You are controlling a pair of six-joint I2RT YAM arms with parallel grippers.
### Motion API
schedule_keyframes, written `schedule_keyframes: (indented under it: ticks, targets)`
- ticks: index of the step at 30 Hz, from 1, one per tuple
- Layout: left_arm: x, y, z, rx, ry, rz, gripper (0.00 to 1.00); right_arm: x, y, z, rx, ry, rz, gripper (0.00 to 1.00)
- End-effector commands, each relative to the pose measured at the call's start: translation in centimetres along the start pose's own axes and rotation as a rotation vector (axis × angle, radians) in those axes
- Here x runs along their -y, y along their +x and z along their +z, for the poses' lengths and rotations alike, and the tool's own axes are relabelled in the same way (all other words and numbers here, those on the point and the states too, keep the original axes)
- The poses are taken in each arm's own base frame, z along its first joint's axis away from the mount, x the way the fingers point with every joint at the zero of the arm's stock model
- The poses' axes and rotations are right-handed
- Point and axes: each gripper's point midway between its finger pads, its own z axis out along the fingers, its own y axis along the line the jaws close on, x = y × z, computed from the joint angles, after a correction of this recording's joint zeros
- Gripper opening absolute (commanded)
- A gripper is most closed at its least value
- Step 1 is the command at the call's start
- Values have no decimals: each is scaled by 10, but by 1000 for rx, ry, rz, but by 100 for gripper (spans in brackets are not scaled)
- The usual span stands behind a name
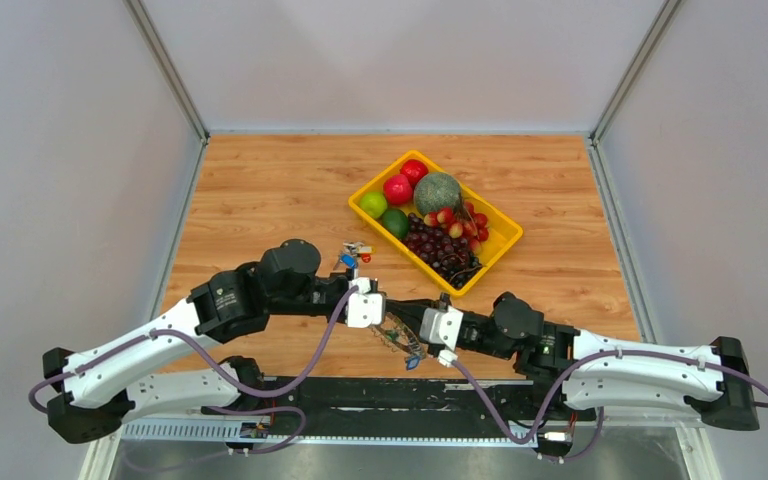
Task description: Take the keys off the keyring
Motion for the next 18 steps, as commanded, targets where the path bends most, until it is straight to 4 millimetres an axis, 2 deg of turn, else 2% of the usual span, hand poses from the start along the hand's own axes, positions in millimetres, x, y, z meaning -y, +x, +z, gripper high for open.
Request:
schedule_keyframes:
  ticks: [1, 4, 7, 11, 14, 18]
  targets:
    - [-3, 1, 0, 35, -41, 49, 0, 31, -89, -5, 291, 68, -81, 4]
    - [-5, 6, -4, 36, -75, 80, 0, 30, -92, -1, 283, 54, -87, 4]
    - [-6, 11, -5, 26, -93, 97, 0, 30, -90, 1, 283, 58, -84, 0]
    - [-11, 7, -14, 64, -152, 127, 0, 30, -86, -4, 286, 71, -46, 0]
    - [-10, 7, -16, 102, -175, 165, 0, 34, -70, -9, 240, 118, 18, 5]
    - [-6, 7, -19, 134, -178, 212, 0, 25, -39, -15, 162, 135, 103, 9]
